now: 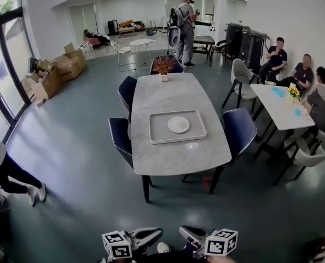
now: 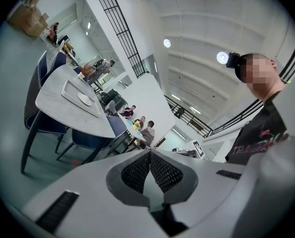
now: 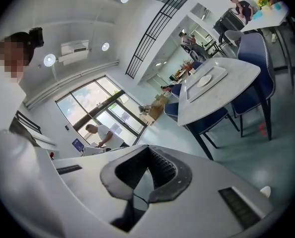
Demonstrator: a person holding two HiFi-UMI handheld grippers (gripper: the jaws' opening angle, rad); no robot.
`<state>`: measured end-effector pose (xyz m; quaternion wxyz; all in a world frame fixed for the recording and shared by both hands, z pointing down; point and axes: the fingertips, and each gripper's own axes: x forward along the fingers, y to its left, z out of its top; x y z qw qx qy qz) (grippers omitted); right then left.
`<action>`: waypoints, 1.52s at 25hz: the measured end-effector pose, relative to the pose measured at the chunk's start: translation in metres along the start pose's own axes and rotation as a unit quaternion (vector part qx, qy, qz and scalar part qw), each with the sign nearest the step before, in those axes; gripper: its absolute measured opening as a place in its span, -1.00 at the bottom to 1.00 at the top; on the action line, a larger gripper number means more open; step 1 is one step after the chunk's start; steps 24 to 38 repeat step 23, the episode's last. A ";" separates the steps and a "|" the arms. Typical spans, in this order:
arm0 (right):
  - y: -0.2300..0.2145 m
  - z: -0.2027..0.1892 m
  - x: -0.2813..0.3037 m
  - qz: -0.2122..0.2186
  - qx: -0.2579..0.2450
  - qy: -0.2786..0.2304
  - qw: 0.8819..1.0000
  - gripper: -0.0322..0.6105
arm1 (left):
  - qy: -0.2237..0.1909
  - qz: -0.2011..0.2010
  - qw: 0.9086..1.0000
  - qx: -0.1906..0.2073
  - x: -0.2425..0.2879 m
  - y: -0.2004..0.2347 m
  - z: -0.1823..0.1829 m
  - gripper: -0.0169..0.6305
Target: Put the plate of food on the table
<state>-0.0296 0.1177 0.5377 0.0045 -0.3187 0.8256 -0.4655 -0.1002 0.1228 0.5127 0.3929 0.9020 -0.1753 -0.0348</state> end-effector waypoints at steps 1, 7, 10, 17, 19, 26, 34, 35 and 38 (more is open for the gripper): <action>0.000 -0.001 0.001 0.000 -0.001 0.001 1.000 -0.88 | -0.001 0.000 1.000 -0.001 -0.001 0.000 -0.001 -0.93; -0.003 -0.002 -0.001 -0.004 -0.003 0.002 1.000 -0.88 | -0.008 0.004 1.000 -0.009 -0.005 0.000 -0.005 -0.93; 0.000 -0.003 0.002 -0.003 -0.004 0.004 1.000 -0.88 | -0.014 0.005 1.000 -0.016 -0.010 0.003 -0.006 -0.93; -0.003 -0.002 0.001 -0.008 -0.010 0.006 1.000 -0.88 | -0.017 0.011 1.000 -0.014 -0.014 0.008 -0.011 -0.93; 0.001 -0.005 0.003 -0.001 -0.005 0.013 1.000 -0.88 | -0.019 0.013 1.000 -0.015 -0.015 0.007 -0.010 -0.93; 0.005 -0.005 0.006 0.003 -0.008 0.013 1.000 -0.88 | -0.022 0.014 0.999 -0.019 -0.017 0.004 -0.007 -0.93; 0.005 -0.005 0.006 0.003 -0.008 0.013 1.000 -0.88 | -0.022 0.014 0.999 -0.019 -0.017 0.004 -0.007 -0.93; 0.005 -0.005 0.006 0.003 -0.008 0.013 1.000 -0.88 | -0.022 0.014 0.999 -0.019 -0.017 0.004 -0.007 -0.93; 0.005 -0.005 0.006 0.003 -0.008 0.013 1.000 -0.88 | -0.022 0.014 0.999 -0.019 -0.017 0.004 -0.007 -0.93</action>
